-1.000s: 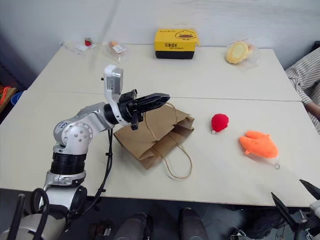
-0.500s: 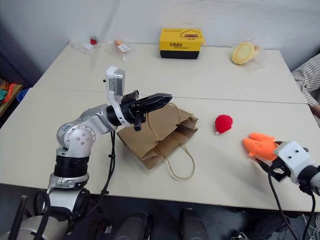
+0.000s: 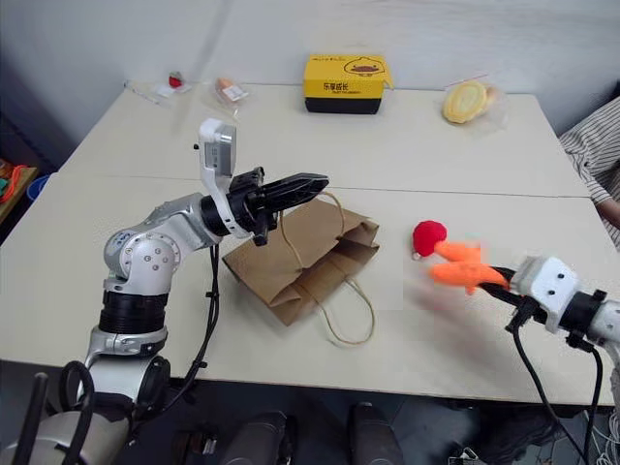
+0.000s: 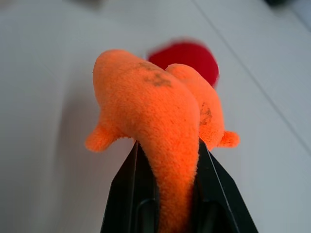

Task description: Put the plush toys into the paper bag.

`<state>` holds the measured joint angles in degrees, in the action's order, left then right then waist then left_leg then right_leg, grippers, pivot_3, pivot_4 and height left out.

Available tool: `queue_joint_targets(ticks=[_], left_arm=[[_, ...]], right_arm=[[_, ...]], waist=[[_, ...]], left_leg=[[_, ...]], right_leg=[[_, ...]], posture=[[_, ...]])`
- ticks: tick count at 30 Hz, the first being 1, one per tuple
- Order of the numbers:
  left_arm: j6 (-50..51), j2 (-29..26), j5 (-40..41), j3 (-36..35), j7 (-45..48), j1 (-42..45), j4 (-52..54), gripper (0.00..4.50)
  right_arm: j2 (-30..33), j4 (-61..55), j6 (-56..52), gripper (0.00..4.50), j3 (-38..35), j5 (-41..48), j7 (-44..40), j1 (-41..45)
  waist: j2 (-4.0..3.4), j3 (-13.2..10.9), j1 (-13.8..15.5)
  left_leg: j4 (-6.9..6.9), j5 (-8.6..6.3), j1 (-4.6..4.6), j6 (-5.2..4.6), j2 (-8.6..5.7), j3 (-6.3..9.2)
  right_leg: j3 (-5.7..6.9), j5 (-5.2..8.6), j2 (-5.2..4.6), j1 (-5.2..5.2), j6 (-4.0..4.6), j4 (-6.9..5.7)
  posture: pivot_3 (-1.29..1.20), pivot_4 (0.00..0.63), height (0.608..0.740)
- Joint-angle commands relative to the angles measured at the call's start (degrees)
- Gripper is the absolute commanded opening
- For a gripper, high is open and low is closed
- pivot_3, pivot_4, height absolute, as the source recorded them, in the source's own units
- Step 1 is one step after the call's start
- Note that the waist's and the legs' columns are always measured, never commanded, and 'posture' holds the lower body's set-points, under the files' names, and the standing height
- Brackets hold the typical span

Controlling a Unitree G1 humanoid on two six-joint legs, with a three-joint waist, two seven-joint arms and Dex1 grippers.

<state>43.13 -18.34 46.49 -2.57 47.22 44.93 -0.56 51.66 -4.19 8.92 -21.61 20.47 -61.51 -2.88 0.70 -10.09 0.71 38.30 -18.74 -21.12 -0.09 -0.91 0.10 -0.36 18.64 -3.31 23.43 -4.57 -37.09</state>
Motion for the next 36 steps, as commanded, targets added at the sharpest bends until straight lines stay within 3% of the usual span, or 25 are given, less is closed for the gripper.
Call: queue_joint_targets(ticks=[1,6,10,16,28,36], left_arm=[[-1.0,-0.2,-0.4,-0.7,1.0,2.3,0.2,0.00],[-0.4,0.5,0.2,-1.0,0.7,2.8,0.6,0.00],[0.0,0.8,0.6,-1.1,0.9,3.1,0.7,0.00],[0.4,1.6,1.1,-1.0,1.6,3.7,0.2,0.00],[3.0,2.5,3.6,-1.3,5.5,3.8,0.1,0.00],[3.4,2.9,4.6,-2.1,6.2,3.7,0.0,0.00]], right_arm=[[-0.6,-10.0,-4.2,0.20,2.6,4.1,0.6,1.4],[-3.2,-17.6,-13.0,0.20,16.2,-2.6,6.0,10.1],[-4.5,-15.2,-13.3,0.20,25.8,-12.4,7.2,17.4],[-10.0,-9.8,-12.4,0.20,34.4,-21.3,9.3,28.5],[-16.9,9.6,2.8,0.20,42.9,-27.6,5.1,42.7],[-24.1,19.2,4.8,0.20,43.6,-31.0,9.9,43.2]], waist=[[0.02,0.0,0.1],[0.04,0.0,-0.2],[0.04,0.0,-0.1],[0.04,0.0,-0.1],[0.04,0.0,-1.0],[0.04,0.0,-1.2]], left_leg=[[0.02,0.00,-0.01,0.00,0.00,0.01],[0.18,-0.01,-0.07,0.00,-0.02,0.09],[0.20,-0.01,-0.16,0.01,-0.05,0.13],[0.32,-0.01,-0.22,0.00,-0.08,0.18],[0.35,-0.01,-0.26,0.00,-0.08,0.23],[0.39,-0.01,-0.27,0.01,-0.07,0.23]], right_leg=[[0.01,0.00,-0.01,0.00,0.00,0.00],[0.03,0.00,-0.07,0.01,-0.01,-0.03],[0.05,0.00,-0.09,0.05,-0.01,0.00],[0.10,0.00,-0.11,0.08,-0.01,-0.01],[0.17,0.00,-0.11,0.10,-0.01,-0.04],[0.16,0.00,-0.12,0.14,0.00,-0.33]], posture=[[0.00,0.150,0.740],[0.00,0.150,0.740],[0.00,0.150,0.740],[0.00,0.150,0.740],[0.00,0.150,0.740],[0.00,0.150,0.740]])
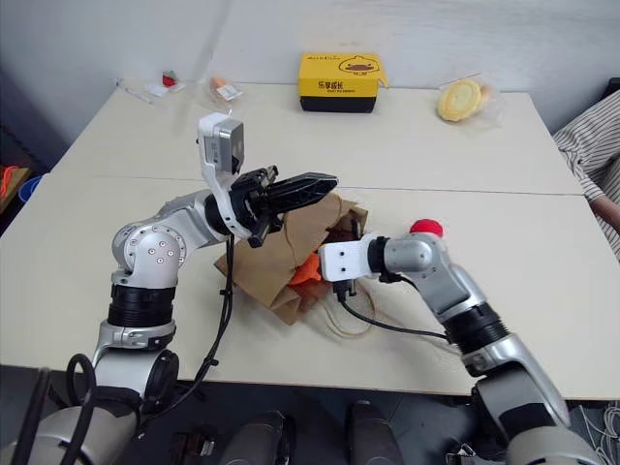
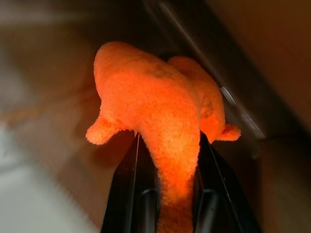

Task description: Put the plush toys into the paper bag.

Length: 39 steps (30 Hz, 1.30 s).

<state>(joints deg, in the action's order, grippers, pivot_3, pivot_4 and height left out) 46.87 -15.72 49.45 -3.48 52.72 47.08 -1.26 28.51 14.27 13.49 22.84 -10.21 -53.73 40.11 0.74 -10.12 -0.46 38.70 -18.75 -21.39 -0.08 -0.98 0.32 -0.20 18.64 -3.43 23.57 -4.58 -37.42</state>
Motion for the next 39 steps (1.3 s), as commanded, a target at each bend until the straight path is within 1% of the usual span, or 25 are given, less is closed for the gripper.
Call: queue_joint_targets(ticks=[1,2,4,6,8,10,12,14,17,20,23,25,28,30,32,35,37,39], left_arm=[[-0.3,0.3,1.7,-1.3,0.7,1.5,0.6,0.00],[-0.3,0.3,1.8,-1.4,0.8,1.5,0.6,0.00],[-0.4,0.2,1.7,-1.6,0.8,1.4,0.5,0.00],[-0.6,0.3,1.6,-1.7,0.7,1.4,0.4,0.00],[-0.9,0.3,1.3,-1.7,0.6,1.3,0.3,0.00],[-1.2,0.3,1.0,-1.7,0.6,1.3,0.1,0.00],[-1.4,0.3,0.8,-1.7,0.5,1.1,0.1,0.00],[-2.3,0.2,0.0,-1.7,0.0,0.9,-0.2,0.00],[-2.8,0.3,-0.2,-1.8,-0.4,0.3,-0.3,0.00],[-3.1,0.4,-0.3,-1.4,-0.5,-0.4,-0.1,0.00],[-3.1,0.2,-0.4,-1.3,-0.6,-0.8,0.5,0.00],[-3.0,-0.1,-0.3,-1.4,-0.8,-1.0,0.8,0.00],[-3.2,-0.6,-0.3,-1.7,-0.9,-1.3,1.2,0.00],[-3.5,-0.8,-0.3,-1.9,-1.0,-1.5,1.3,0.00],[-4.2,-0.8,-0.6,-2.0,-1.2,-1.5,1.1,0.00],[-5.3,-0.5,-1.2,-2.2,-1.6,-1.2,0.0,0.00],[-5.6,-0.5,-1.5,-2.1,-1.5,-0.9,-0.5,0.00],[-5.8,-0.6,-1.8,-1.8,-1.2,-0.8,-0.7,0.00]], right_arm=[[-1.4,1.0,0.1,0.20,-1.2,-0.2,2.5,0.0],[-1.8,1.2,0.0,0.20,-1.4,0.0,2.8,-0.1],[-2.0,-0.5,-1.0,0.94,-2.2,2.1,1.8,-0.8],[-2.2,-2.3,-3.2,1.53,-3.0,4.0,0.7,-1.5],[-1.5,-5.2,-5.9,2.33,-4.0,6.6,-1.0,-2.7],[-0.8,-7.8,-7.2,2.98,-5.1,9.1,-2.5,-3.6],[0.1,-9.8,-3.9,3.75,-6.6,11.3,-3.7,-4.7],[2.7,-13.4,-4.4,4.46,-9.3,17.0,-7.7,-7.6],[6.5,-16.6,-7.5,4.49,-12.2,22.9,-11.9,-11.7],[9.1,-20.5,-11.7,4.49,-16.6,28.7,-12.5,-16.2],[11.7,-27.5,-18.5,4.49,-24.3,37.4,-10.7,-23.5],[13.4,-32.4,-23.5,4.49,-31.2,43.5,-9.0,-30.3],[14.6,-36.5,-24.5,4.49,-42.8,44.7,-7.1,-44.0],[12.0,-36.8,-23.2,4.49,-50.3,44.4,-3.8,-51.4],[9.7,-34.9,-20.1,4.49,-55.1,42.8,-2.1,-56.6],[5.7,-29.9,-15.9,4.49,-59.5,41.2,0.0,-61.4],[4.7,-27.0,-12.4,4.49,-59.6,38.9,-0.3,-63.4],[4.8,-26.7,-12.6,4.49,-58.7,38.6,-0.2,-63.8]], waist=[[0.00,0.0,0.0],[0.00,0.0,0.0],[0.00,0.0,0.1],[0.00,0.0,0.1],[0.00,0.0,0.1],[0.00,0.0,0.1],[0.00,0.0,0.1],[0.00,0.0,0.2],[0.00,0.0,0.4],[0.01,0.0,0.4],[0.00,0.0,0.5],[0.01,0.0,0.5],[0.01,0.0,0.9],[0.01,0.0,1.6],[0.01,0.0,1.8],[0.02,0.0,1.7],[0.00,0.0,1.7],[-0.03,0.0,1.5]], left_leg=[[0.03,0.00,-0.01,0.00,-0.01,0.00],[0.04,0.00,-0.02,0.00,0.00,0.01],[0.06,0.00,-0.03,0.00,0.00,0.03],[0.06,-0.01,-0.03,0.01,-0.01,0.05],[0.07,-0.01,-0.04,0.01,-0.01,0.05],[0.06,-0.01,-0.04,0.01,0.00,0.06],[0.07,-0.01,-0.05,0.01,0.00,0.07],[0.07,-0.02,-0.05,0.01,-0.02,0.07],[0.08,-0.03,-0.07,0.00,-0.02,0.15],[0.08,-0.05,-0.07,-0.03,-0.02,0.15],[0.06,-0.05,-0.07,-0.03,-0.02,0.16],[0.04,-0.05,-0.07,-0.03,-0.01,0.16],[0.03,-0.06,-0.07,-0.04,-0.01,0.16],[-0.02,-0.07,-0.06,-0.05,-0.02,0.17],[0.00,-0.08,-0.01,-0.07,-0.02,0.11],[-0.02,-0.09,0.11,-0.09,-0.04,-0.04],[-0.10,-0.09,0.22,-0.10,-0.03,-0.06],[-0.17,-0.09,0.24,-0.10,-0.04,-0.11]], right_leg=[[-0.01,0.00,-0.01,0.01,0.00,-0.01],[0.00,0.00,-0.01,0.01,0.00,-0.01],[0.02,0.00,-0.01,0.01,0.00,-0.01],[0.03,0.00,-0.01,0.00,0.00,-0.01],[0.03,0.00,-0.01,0.00,0.00,0.00],[0.04,0.00,-0.01,0.00,0.00,-0.01],[0.05,0.00,-0.01,0.00,0.00,-0.01],[0.05,0.00,-0.01,0.00,0.00,0.00],[0.12,0.00,-0.02,-0.06,0.00,0.05],[0.12,0.00,-0.03,-0.10,0.00,0.08],[0.12,0.00,-0.03,-0.08,0.00,0.10],[0.12,0.00,-0.03,-0.08,0.00,0.09],[0.10,0.00,-0.04,-0.14,0.00,0.18],[0.11,0.00,-0.03,-0.17,0.00,0.38],[0.06,0.00,-0.03,-0.20,-0.01,0.37],[-0.11,-0.03,-0.02,-0.23,-0.06,0.36],[-0.11,-0.03,0.00,-0.30,-0.06,0.37],[-0.16,-0.03,0.00,-0.28,-0.06,0.36]], posture=[[0.00,0.150,0.740],[0.00,0.150,0.740],[0.00,0.150,0.740],[0.00,0.150,0.740],[0.00,0.150,0.740],[0.00,0.150,0.740],[0.00,0.150,0.740],[0.00,0.150,0.740],[0.00,0.150,0.740],[0.00,0.150,0.740],[0.00,0.150,0.740],[0.00,0.150,0.740],[0.00,0.150,0.740],[0.00,0.150,0.740],[0.00,0.150,0.740],[0.00,0.150,0.740],[0.00,0.150,0.740],[0.00,0.150,0.740]])
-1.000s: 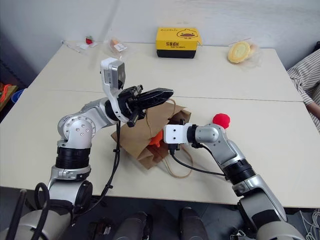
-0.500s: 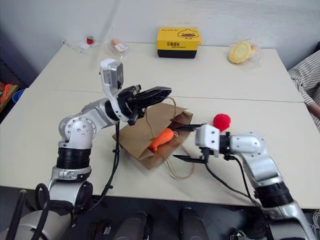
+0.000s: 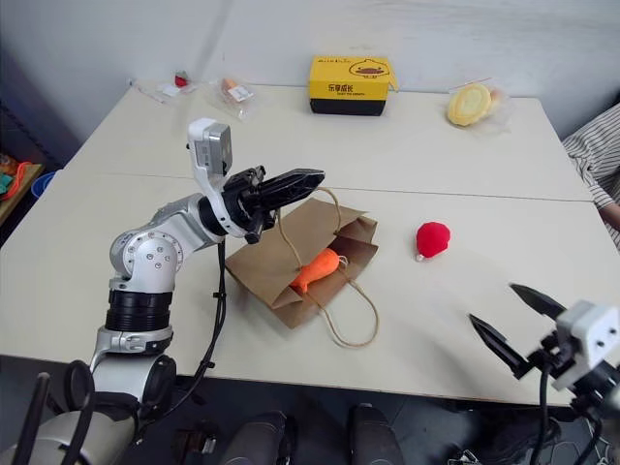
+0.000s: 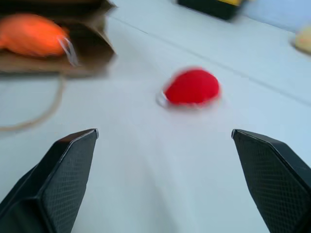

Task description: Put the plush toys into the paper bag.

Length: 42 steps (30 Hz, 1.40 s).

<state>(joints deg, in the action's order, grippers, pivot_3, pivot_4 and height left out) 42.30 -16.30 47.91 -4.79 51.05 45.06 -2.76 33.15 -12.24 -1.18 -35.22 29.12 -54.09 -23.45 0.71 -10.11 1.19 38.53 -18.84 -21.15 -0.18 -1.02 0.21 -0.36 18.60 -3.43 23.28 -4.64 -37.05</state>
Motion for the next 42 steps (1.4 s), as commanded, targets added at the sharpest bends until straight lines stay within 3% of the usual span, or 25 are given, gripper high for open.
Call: queue_joint_targets(ticks=[1,5,9,17,20,28,32,35,38,42], left_arm=[[-1.3,-0.2,-0.4,-0.4,0.6,1.4,0.7,0.00],[-1.7,0.3,-1.0,-0.1,0.4,2.2,-0.1,0.00],[-2.0,0.8,-1.6,0.2,0.3,2.6,-0.3,0.00],[-2.5,0.7,-2.4,0.5,0.1,2.7,-0.1,0.00],[-2.5,0.7,-2.5,0.4,-0.4,2.3,0.7,0.00],[-2.1,0.2,-1.8,-0.3,-0.3,2.3,0.9,0.00],[-1.3,0.0,-0.5,-1.4,0.3,3.6,-0.4,0.00],[0.3,-0.2,1.1,-2.7,0.6,4.6,-1.5,0.00],[3.1,-0.3,3.6,-3.9,0.7,5.3,-2.2,0.00],[5.4,-0.1,4.7,-3.3,0.9,4.6,-0.7,0.00]], right_arm=[[0.4,-0.5,2.1,4.49,0.0,-1.0,1.0,0.7],[4.8,-0.6,-5.3,4.49,6.5,-5.6,8.1,12.6],[7.6,2.6,-13.1,4.49,15.0,-8.6,11.0,25.7],[5.0,21.7,-19.4,4.49,29.1,-16.7,14.2,48.3],[4.4,26.3,-19.1,3.88,31.0,-18.6,14.4,51.5],[6.0,26.2,-19.0,1.19,30.9,-18.6,11.8,51.4],[8.3,12.7,-16.9,0.08,28.6,-8.7,-1.4,45.4],[9.0,0.7,-21.8,0.02,26.9,-0.2,-5.6,40.1],[7.7,-11.2,-28.7,0.02,28.0,6.6,-3.1,36.4],[0.8,-13.4,-30.7,0.02,34.7,1.0,7.9,39.0]], waist=[[-0.01,0.0,-0.4],[-0.02,0.0,-1.8],[-0.05,0.0,-1.3],[-0.04,0.0,-1.0],[-0.04,0.0,-1.1],[-0.04,0.0,-1.3],[-0.04,0.0,-1.1],[-0.04,0.0,-1.2],[-0.02,0.0,-1.3],[0.01,0.0,-1.4]], left_leg=[[-0.03,0.00,0.03,0.00,0.00,-0.04],[0.02,0.02,0.08,0.01,0.01,-0.11],[0.06,0.06,0.04,0.08,0.02,-0.05],[0.15,0.06,-0.19,0.08,-0.01,0.02],[0.14,0.06,-0.24,0.07,0.00,0.03],[0.18,0.06,-0.26,0.07,0.00,0.04],[0.16,0.05,-0.29,0.06,0.01,0.07],[0.11,0.05,-0.31,0.07,0.03,0.09],[0.12,0.05,-0.32,0.07,0.05,0.15],[0.16,0.04,-0.22,0.10,0.05,0.16]], right_leg=[[-0.04,0.00,0.01,0.01,0.00,0.00],[-0.11,0.00,0.01,0.02,0.00,-0.10],[-0.05,0.03,0.03,0.16,0.06,-0.30],[0.03,0.04,-0.03,0.28,0.08,-0.23],[0.05,0.04,-0.02,0.30,0.08,-0.28],[0.07,0.04,-0.02,0.30,0.06,-0.36],[0.11,0.04,-0.01,0.29,0.06,-0.36],[0.14,0.03,0.02,0.30,0.05,-0.34],[0.15,0.03,0.01,0.29,0.05,-0.35],[0.11,0.03,0.01,0.26,0.05,-0.21]], posture=[[0.00,0.150,0.740],[0.00,0.150,0.740],[0.00,0.150,0.740],[0.00,0.150,0.740],[0.00,0.150,0.740],[0.00,0.150,0.740],[0.00,0.150,0.740],[0.00,0.150,0.740],[0.00,0.150,0.740],[0.00,0.150,0.740]])
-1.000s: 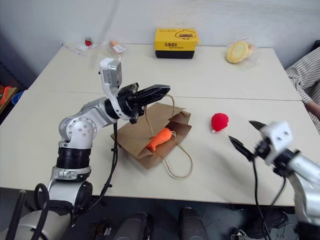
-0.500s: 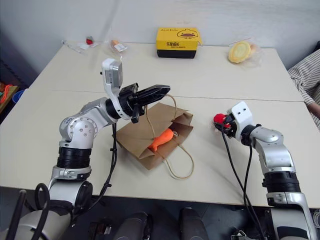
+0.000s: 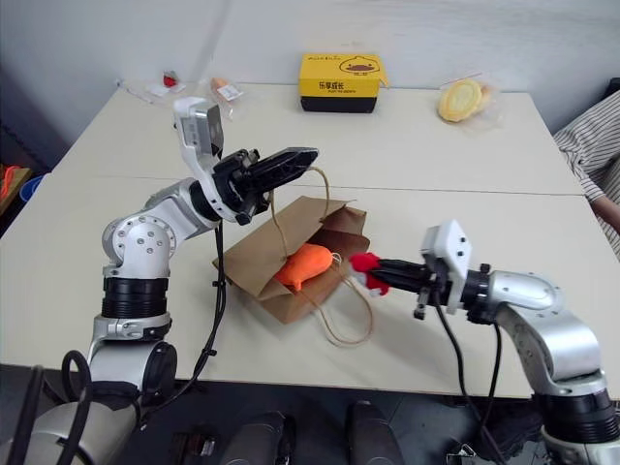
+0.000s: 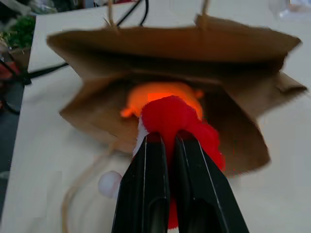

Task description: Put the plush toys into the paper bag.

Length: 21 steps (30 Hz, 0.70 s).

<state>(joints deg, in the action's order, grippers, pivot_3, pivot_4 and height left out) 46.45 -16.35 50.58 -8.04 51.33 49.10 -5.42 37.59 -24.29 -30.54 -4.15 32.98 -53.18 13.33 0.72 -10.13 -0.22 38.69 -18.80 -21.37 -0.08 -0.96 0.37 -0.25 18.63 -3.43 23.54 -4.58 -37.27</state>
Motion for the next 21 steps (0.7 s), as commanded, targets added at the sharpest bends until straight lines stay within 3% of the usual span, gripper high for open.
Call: queue_joint_targets(ticks=[1,13,21], left_arm=[[1.8,0.0,2.2,0.1,0.7,0.4,2.4,0.00],[2.9,0.7,2.2,1.1,1.7,0.2,3.2,0.00],[2.5,0.4,2.2,0.9,1.8,-0.4,3.3,0.00]], right_arm=[[-5.8,-0.1,-1.2,0.02,4.6,-4.5,9.9,3.4],[-20.2,18.8,5.9,0.02,15.0,-22.4,24.9,13.9],[-25.6,25.1,11.4,0.02,17.5,-25.1,23.5,17.5]], waist=[[0.00,0.0,0.0],[-0.01,0.0,-0.2],[-0.01,0.0,-1.0]], left_leg=[[0.01,0.01,0.00,0.01,-0.01,0.00],[-0.05,0.01,-0.11,0.01,-0.08,0.03],[-0.08,0.02,-0.12,0.02,-0.08,0.04]], right_leg=[[-0.01,0.00,0.00,0.00,0.00,-0.02],[0.03,0.00,-0.02,0.12,0.01,-0.15],[0.02,0.00,-0.02,0.16,0.01,-0.19]], posture=[[0.00,0.150,0.740],[0.00,0.150,0.740],[0.00,0.150,0.740]])
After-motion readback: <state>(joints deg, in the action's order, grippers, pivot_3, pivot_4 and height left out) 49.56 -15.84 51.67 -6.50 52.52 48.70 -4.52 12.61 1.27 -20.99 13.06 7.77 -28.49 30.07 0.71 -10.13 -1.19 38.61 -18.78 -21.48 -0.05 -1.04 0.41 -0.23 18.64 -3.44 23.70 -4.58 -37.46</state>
